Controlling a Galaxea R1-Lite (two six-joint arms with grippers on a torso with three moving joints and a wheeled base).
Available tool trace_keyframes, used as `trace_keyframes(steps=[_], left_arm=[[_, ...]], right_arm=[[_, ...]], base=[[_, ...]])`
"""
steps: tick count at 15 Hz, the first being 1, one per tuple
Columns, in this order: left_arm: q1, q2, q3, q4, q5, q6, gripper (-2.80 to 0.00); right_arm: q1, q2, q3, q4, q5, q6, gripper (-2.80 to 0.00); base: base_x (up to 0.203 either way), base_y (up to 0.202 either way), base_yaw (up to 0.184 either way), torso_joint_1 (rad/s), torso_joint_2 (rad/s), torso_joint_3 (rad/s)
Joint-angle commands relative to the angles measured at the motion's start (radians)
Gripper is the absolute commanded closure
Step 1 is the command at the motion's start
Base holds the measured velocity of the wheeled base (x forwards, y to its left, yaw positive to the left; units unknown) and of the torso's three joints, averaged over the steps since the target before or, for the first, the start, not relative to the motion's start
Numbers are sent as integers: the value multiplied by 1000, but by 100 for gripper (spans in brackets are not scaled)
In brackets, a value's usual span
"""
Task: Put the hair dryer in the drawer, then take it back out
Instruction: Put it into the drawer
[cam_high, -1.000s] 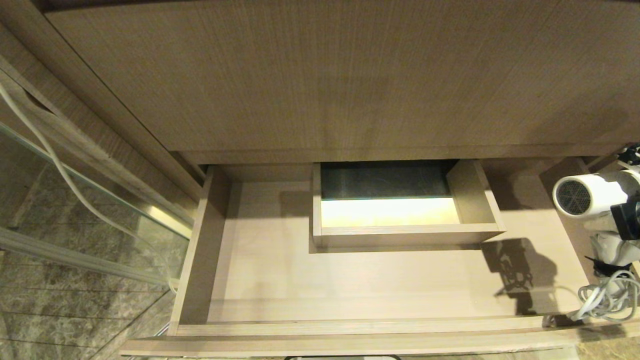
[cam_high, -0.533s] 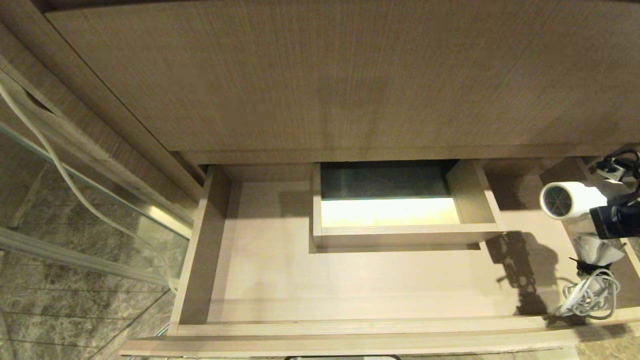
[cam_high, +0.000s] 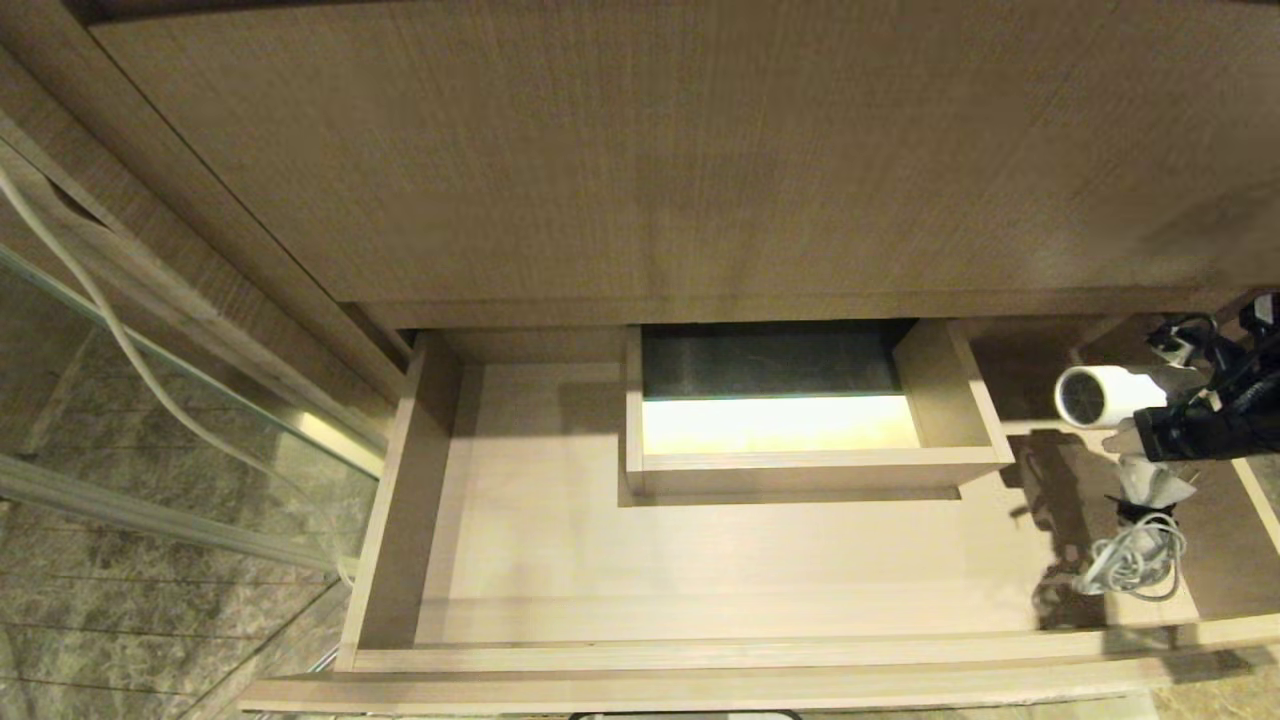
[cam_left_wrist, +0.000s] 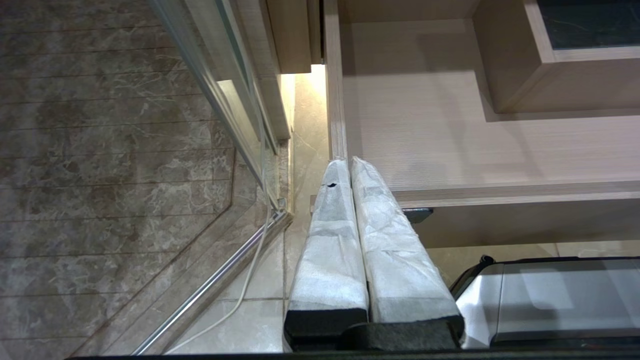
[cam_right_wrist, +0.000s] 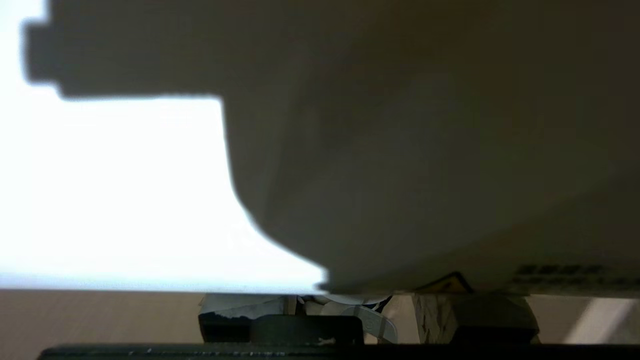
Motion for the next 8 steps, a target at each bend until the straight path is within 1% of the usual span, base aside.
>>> trace_keyframes(steps=[1,4,8], left_arm=[[0,0,0,0,0,0,0],[0,0,0,0,0,0,0],[0,0,0,0,0,0,0]], right_arm=[[-4,130,-72,-10,3,-3,0],[-2,239,-196,-20,4,-5,0],[3,334,-284,-88,6,-20,0]], base=[[0,0,0,0,0,0],[0,0,0,0,0,0],[0,0,0,0,0,0]])
